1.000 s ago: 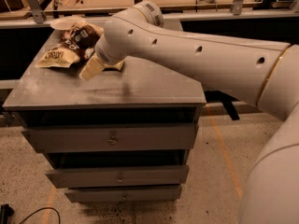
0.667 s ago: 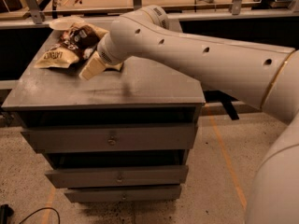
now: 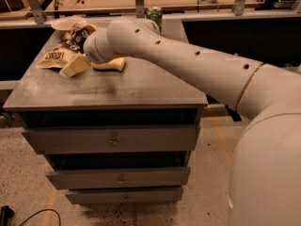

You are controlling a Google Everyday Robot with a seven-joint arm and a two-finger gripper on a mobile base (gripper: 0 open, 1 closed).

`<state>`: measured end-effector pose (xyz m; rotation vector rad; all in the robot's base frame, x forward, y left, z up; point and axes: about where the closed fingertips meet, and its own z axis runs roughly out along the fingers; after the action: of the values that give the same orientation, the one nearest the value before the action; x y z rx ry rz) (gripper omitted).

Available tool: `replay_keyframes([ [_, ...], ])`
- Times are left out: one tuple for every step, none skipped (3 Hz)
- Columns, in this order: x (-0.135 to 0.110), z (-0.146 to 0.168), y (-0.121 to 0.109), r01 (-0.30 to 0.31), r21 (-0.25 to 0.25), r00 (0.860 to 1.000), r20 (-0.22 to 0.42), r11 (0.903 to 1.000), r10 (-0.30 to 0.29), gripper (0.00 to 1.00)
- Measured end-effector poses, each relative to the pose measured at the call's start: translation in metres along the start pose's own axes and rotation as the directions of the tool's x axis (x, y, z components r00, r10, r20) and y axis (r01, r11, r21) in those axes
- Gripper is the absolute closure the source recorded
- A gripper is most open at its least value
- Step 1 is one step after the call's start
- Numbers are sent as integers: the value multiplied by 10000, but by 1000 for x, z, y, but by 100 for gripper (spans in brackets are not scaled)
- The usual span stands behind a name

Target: Pick brown chip bag

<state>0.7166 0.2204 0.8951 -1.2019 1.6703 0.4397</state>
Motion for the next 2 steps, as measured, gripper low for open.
replay_keyframes([
  [-13, 19, 7, -16, -322, 9993, 378, 9995, 28, 0],
  [-27, 37, 14, -295, -359, 9983, 489, 9989, 312, 0],
])
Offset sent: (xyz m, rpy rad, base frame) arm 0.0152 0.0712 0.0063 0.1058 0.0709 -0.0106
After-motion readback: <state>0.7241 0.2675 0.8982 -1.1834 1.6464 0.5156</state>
